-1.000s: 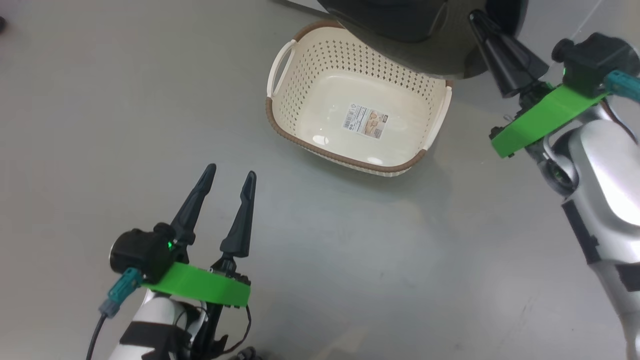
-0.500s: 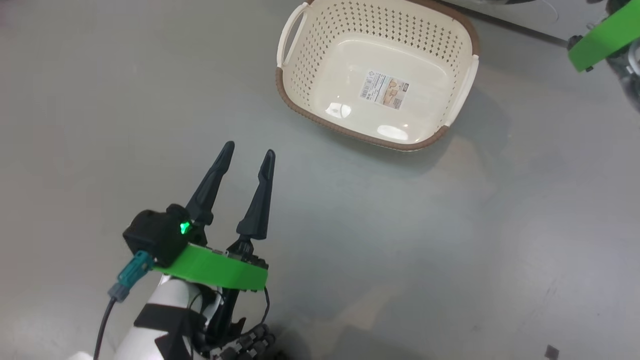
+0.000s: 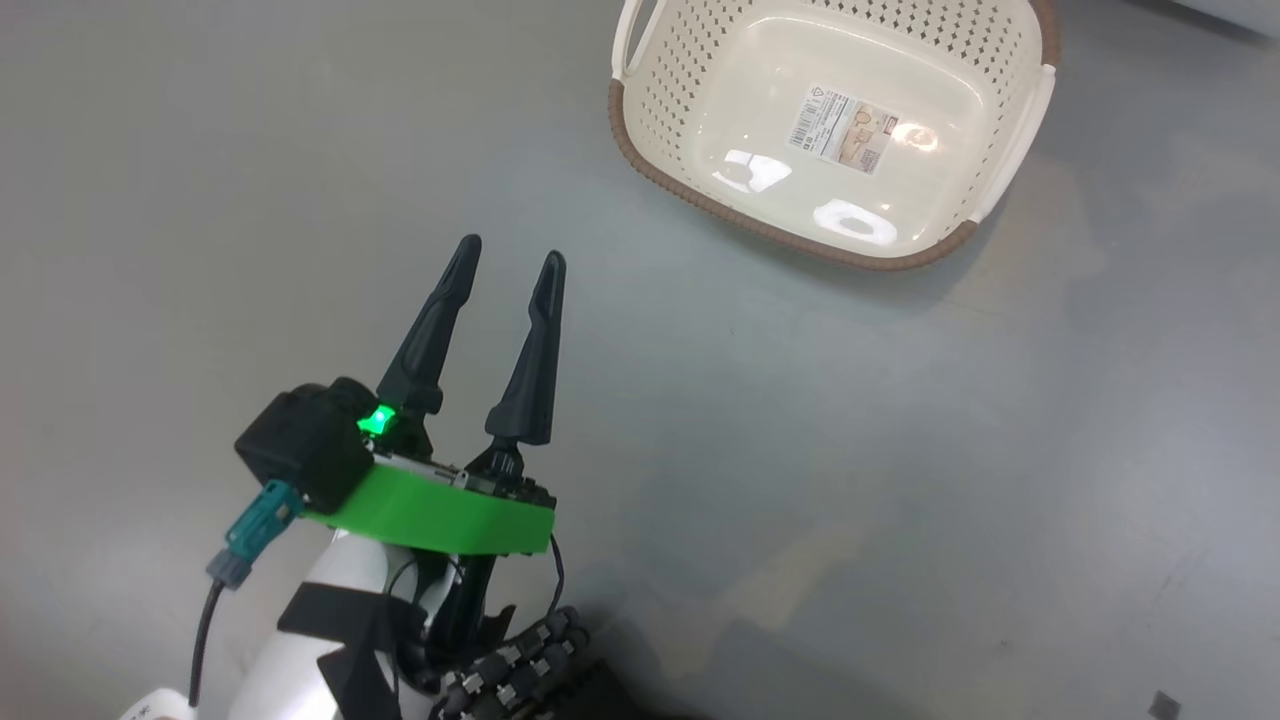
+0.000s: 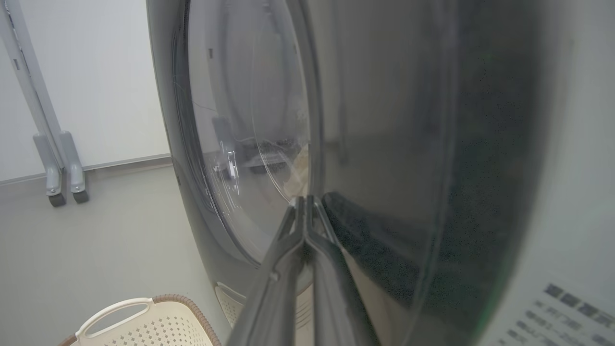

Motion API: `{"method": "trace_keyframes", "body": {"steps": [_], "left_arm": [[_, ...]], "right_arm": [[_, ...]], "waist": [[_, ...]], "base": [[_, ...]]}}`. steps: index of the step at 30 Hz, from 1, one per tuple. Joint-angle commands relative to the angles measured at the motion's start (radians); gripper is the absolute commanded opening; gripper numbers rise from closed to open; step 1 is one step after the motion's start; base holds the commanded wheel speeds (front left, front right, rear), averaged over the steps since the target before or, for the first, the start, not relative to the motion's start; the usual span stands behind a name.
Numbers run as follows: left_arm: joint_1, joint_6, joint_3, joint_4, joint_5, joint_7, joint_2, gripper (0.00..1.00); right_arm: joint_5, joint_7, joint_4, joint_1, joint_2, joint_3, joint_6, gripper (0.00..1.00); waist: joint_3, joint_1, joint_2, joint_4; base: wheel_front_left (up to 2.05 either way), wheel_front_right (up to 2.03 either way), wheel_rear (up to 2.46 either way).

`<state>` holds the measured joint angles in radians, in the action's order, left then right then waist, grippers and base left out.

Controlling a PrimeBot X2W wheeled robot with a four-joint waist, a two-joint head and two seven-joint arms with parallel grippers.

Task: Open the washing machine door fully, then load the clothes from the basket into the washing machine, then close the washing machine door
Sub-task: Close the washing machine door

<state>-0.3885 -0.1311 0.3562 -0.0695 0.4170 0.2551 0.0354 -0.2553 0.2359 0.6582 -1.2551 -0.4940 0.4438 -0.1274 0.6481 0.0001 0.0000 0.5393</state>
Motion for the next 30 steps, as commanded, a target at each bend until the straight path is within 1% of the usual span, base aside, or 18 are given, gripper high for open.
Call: {"method": "trace_keyframes", "body": {"steps": [1, 7, 13, 17, 21, 25, 30], "left_arm": [[-0.006, 0.000, -0.039, 0.031, 0.006, 0.007, 0.020, 1.00], [-0.004, 0.000, -0.035, 0.027, 0.008, 0.007, 0.017, 1.00], [-0.008, 0.000, -0.029, 0.020, 0.008, 0.007, 0.015, 1.00], [-0.008, 0.000, -0.027, 0.021, 0.015, 0.007, 0.015, 1.00], [-0.009, 0.000, -0.028, 0.020, 0.018, 0.007, 0.015, 1.00], [-0.005, 0.000, -0.037, 0.011, 0.009, 0.007, 0.015, 1.00], [-0.006, 0.000, -0.039, 0.002, -0.010, 0.007, 0.024, 1.00]], "right_arm": [[0.008, -0.006, -0.012, -0.028, -0.007, -0.006, -0.003, 0.00], [0.034, -0.005, 0.071, -0.099, -0.004, -0.037, -0.003, 0.00], [0.069, 0.007, 0.141, -0.141, 0.021, -0.095, -0.003, 0.00], [0.088, 0.014, 0.169, -0.147, 0.037, -0.106, -0.003, 0.00], [0.097, 0.019, 0.184, -0.145, 0.048, -0.112, -0.003, 0.00], [0.092, 0.023, 0.185, -0.116, 0.070, -0.097, -0.003, 0.00], [0.064, 0.025, 0.134, -0.038, 0.098, -0.049, -0.003, 0.00]], "waist": [[0.005, -0.0001, 0.0000, 0.006], [0.011, -0.0001, 0.0000, 0.014], [0.010, -0.0001, 0.0000, 0.013], [0.010, -0.0001, 0.0000, 0.010], [0.007, -0.0001, 0.0000, 0.006], [-0.017, -0.0001, 0.0000, -0.012], [-0.066, -0.0001, 0.0000, -0.048]], "base": [[0.00, 0.00, 0.00], [0.00, 0.00, 0.00], [0.00, 0.00, 0.00], [0.00, 0.00, 0.00], [0.00, 0.00, 0.00], [0.00, 0.00, 0.00], [0.00, 0.00, 0.00]]}}
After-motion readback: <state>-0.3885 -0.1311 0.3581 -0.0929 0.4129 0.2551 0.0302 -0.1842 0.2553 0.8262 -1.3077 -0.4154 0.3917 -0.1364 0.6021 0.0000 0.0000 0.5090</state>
